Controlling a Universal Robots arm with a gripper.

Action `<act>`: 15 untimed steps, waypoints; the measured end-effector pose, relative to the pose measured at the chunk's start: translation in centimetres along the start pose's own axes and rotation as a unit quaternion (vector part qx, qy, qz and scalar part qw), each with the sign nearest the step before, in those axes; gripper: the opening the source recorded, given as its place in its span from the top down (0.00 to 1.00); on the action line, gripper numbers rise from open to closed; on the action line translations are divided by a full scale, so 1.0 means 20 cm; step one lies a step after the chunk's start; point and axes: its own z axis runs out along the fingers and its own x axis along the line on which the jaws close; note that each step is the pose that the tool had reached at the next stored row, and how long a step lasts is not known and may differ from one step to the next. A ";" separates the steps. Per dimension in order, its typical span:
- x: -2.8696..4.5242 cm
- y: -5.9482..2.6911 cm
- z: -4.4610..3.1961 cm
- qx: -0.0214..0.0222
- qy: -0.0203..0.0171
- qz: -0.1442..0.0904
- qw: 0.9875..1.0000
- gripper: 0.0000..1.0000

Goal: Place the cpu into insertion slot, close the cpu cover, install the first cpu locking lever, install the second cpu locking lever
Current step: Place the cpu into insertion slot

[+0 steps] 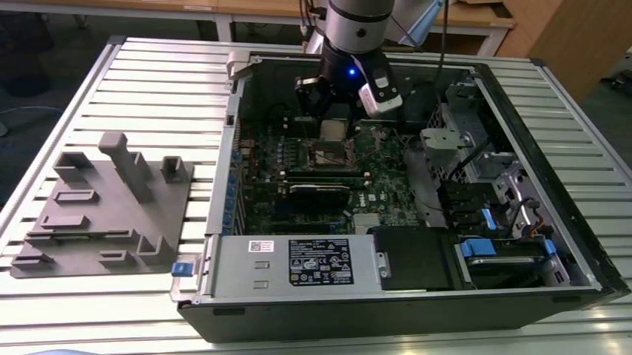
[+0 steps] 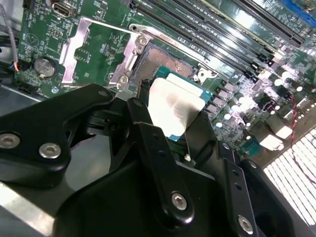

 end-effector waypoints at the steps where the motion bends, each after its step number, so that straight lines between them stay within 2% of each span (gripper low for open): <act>1: 0.000 0.000 0.006 0.000 0.000 0.000 1.000 0.46; 10: -0.003 0.002 0.023 0.000 0.000 0.001 1.000 0.46; 15: -0.003 0.001 0.036 -0.001 -0.003 0.039 0.999 0.46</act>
